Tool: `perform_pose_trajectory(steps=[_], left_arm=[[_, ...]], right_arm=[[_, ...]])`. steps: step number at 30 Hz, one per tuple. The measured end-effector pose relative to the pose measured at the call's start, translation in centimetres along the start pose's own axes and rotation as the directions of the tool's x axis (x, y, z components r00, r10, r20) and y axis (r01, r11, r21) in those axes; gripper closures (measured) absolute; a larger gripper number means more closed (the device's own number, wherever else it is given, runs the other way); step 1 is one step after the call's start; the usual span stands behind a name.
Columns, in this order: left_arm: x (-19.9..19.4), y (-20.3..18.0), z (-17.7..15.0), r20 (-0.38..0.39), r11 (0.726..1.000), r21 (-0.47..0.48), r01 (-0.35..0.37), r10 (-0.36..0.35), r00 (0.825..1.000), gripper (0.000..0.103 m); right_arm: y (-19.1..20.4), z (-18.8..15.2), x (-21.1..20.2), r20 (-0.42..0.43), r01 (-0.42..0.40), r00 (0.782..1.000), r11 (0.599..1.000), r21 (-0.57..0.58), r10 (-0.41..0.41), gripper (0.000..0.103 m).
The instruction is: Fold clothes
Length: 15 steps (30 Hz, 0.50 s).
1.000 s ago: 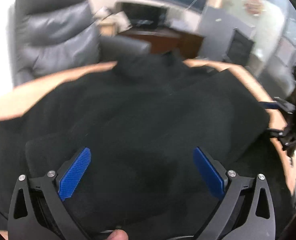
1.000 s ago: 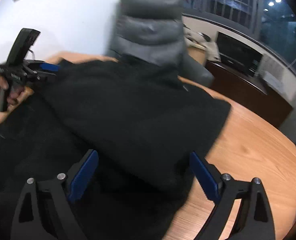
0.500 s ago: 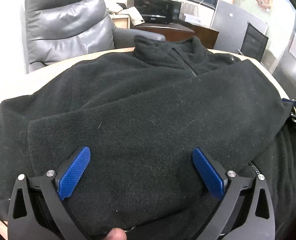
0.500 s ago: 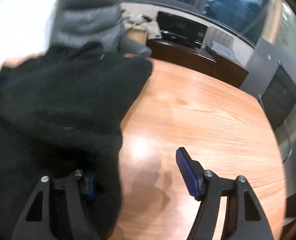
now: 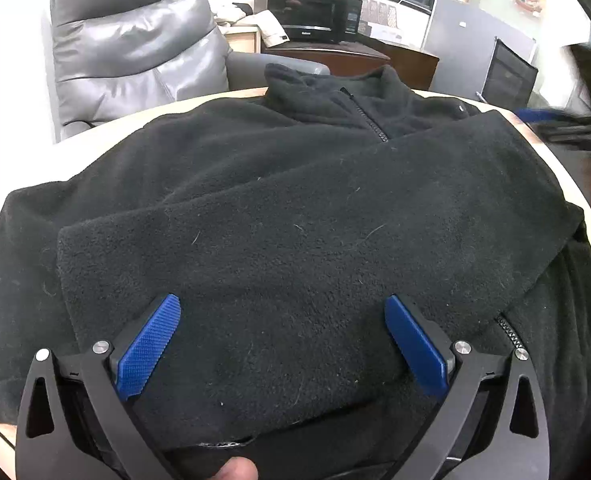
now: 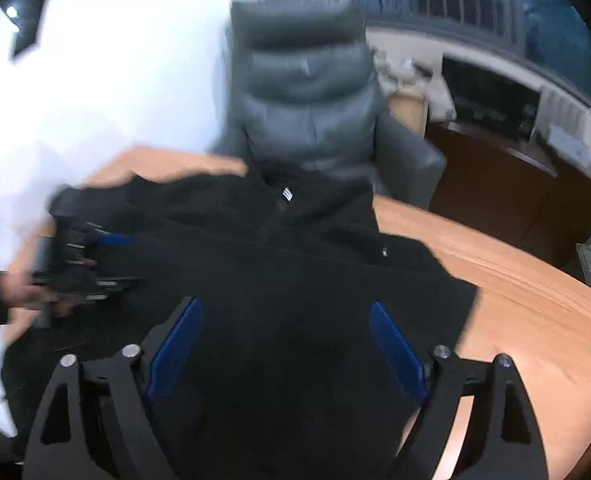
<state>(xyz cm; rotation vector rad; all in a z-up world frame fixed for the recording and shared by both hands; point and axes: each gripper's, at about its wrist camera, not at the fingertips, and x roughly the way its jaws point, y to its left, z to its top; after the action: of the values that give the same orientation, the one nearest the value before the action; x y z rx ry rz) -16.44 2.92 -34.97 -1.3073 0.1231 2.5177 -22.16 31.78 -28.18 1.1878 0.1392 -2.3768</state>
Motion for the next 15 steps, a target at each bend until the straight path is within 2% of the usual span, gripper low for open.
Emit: perform_pose_trajectory(steps=[2,3,5,7,8,9,10,11,13,14,15], left_arm=[[0.0,0.1,0.0,0.002,1.000,-0.002,0.007,-0.007,1.000,0.000],[0.0,0.1,0.0,0.004,1.000,-0.002,0.011,-0.011,1.000,0.000],[-0.1,0.1,0.0,0.009,1.000,-0.014,0.011,-0.011,1.000,0.000],[-0.9,0.2,0.0,0.032,0.998,-0.043,-0.036,0.037,0.999,0.000],[-1.4,0.2,0.0,0.045,0.997,-0.060,-0.058,0.061,0.997,0.000],[-2.1,0.5,0.0,0.069,0.993,-0.092,-0.070,0.077,0.995,0.000],[-2.4,0.9,-0.2,0.069,0.989,-0.123,-0.088,0.097,0.993,0.000],[-2.6,1.4,-0.3,0.068,0.983,-0.154,-0.105,0.116,0.991,0.000],[-3.2,2.5,-0.5,0.051,0.968,-0.205,-0.141,0.154,0.987,0.000],[-4.1,3.7,-0.8,0.055,0.956,-0.250,-0.150,0.169,0.984,0.000],[-5.1,4.9,-1.1,0.060,0.942,-0.295,-0.158,0.183,0.981,0.000]], right_arm=[[-3.1,-0.5,4.8,-0.087,0.086,0.993,0.994,0.061,-0.080,0.033],[-4.1,-0.7,5.6,-0.089,0.090,0.993,0.992,0.093,-0.082,0.037],[-4.5,-0.3,5.7,-0.068,0.126,0.990,0.989,0.076,-0.121,0.037],[-3.3,0.1,5.0,-0.064,0.186,0.981,0.982,0.044,-0.183,0.035],[-2.7,0.3,4.2,-0.038,0.197,0.980,0.980,0.038,-0.196,0.030],[-2.0,0.3,3.4,-0.011,0.196,0.981,0.980,0.029,-0.195,0.018],[-1.3,0.2,3.2,0.000,0.198,0.980,0.980,0.008,-0.198,0.013],[-0.8,-0.3,3.7,-0.028,0.224,0.974,0.974,-0.022,-0.224,0.010],[-0.9,-1.2,5.2,-0.128,0.262,0.956,0.965,-0.020,-0.262,0.014],[-0.9,-0.9,4.6,-0.113,0.251,0.962,0.968,0.017,-0.248,0.019],[-0.5,-0.3,3.3,-0.071,0.235,0.970,0.971,0.049,-0.232,0.019]])
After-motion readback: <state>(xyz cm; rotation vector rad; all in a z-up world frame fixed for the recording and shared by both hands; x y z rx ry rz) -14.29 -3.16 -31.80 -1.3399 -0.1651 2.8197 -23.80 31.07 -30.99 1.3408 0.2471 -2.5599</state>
